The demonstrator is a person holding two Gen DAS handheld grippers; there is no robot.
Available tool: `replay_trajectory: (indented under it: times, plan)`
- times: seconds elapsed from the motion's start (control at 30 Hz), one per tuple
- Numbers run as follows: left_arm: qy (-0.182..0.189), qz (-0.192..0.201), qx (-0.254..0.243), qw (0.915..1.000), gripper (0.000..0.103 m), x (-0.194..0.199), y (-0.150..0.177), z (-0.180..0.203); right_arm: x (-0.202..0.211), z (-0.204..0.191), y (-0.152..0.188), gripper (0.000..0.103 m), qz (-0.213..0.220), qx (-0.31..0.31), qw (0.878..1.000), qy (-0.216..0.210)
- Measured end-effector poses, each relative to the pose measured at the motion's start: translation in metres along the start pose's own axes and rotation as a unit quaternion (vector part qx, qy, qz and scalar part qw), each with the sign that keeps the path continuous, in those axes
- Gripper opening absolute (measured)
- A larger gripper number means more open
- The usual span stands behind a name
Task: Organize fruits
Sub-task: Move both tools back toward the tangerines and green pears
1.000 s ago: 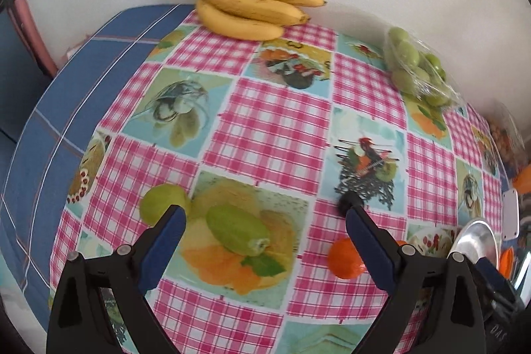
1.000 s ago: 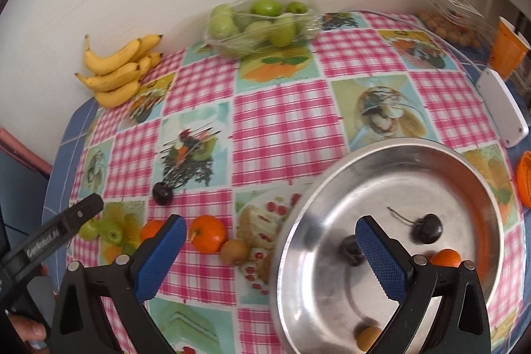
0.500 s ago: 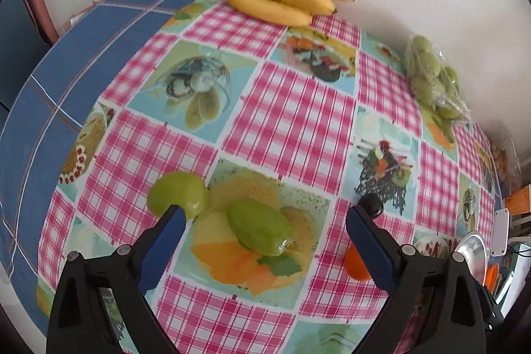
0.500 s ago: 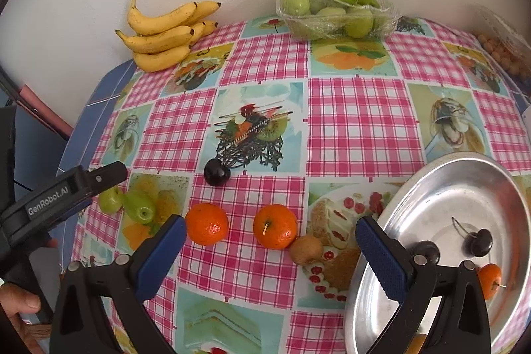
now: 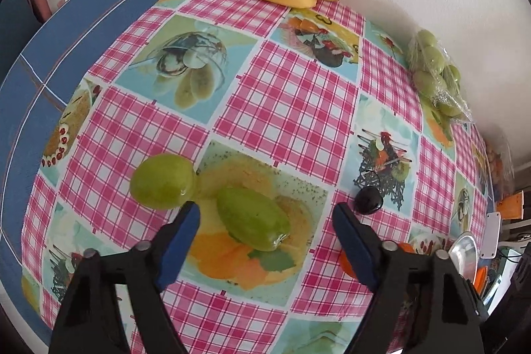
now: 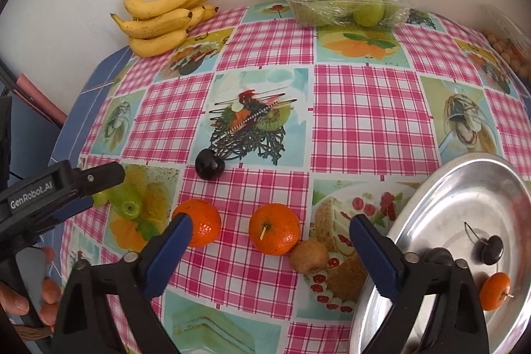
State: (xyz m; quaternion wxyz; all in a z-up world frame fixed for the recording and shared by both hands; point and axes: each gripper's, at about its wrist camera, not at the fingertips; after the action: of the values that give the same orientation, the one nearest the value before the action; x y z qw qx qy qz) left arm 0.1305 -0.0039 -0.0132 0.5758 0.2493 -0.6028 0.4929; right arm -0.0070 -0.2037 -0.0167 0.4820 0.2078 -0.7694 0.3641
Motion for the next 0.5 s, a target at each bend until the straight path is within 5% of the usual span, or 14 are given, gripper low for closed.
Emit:
replay_trajectory:
  times: [0.17,0.5]
  plan:
    - [0.009,-0.022,-0.002,0.9997,0.075,-0.016,0.003,0.002,-0.009,0.000,0.003,0.081,-0.011,0.005,1.000,0.008]
    - [0.024,-0.031,0.014,0.9991,0.046,-0.027,0.005,-0.003,-0.021,0.004,0.004,0.044,-0.031,-0.003,0.999,0.006]
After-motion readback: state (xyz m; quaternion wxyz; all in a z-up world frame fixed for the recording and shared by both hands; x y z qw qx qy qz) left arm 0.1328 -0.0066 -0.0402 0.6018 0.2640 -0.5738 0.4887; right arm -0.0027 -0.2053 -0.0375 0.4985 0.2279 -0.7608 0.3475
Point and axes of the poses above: each gripper's, at about its wrist camera, not at the fingertips, and x roughly against the way its jaws point, z to its right, y to its underside, and after that the axes turned 14 degrees about -x, right-handed
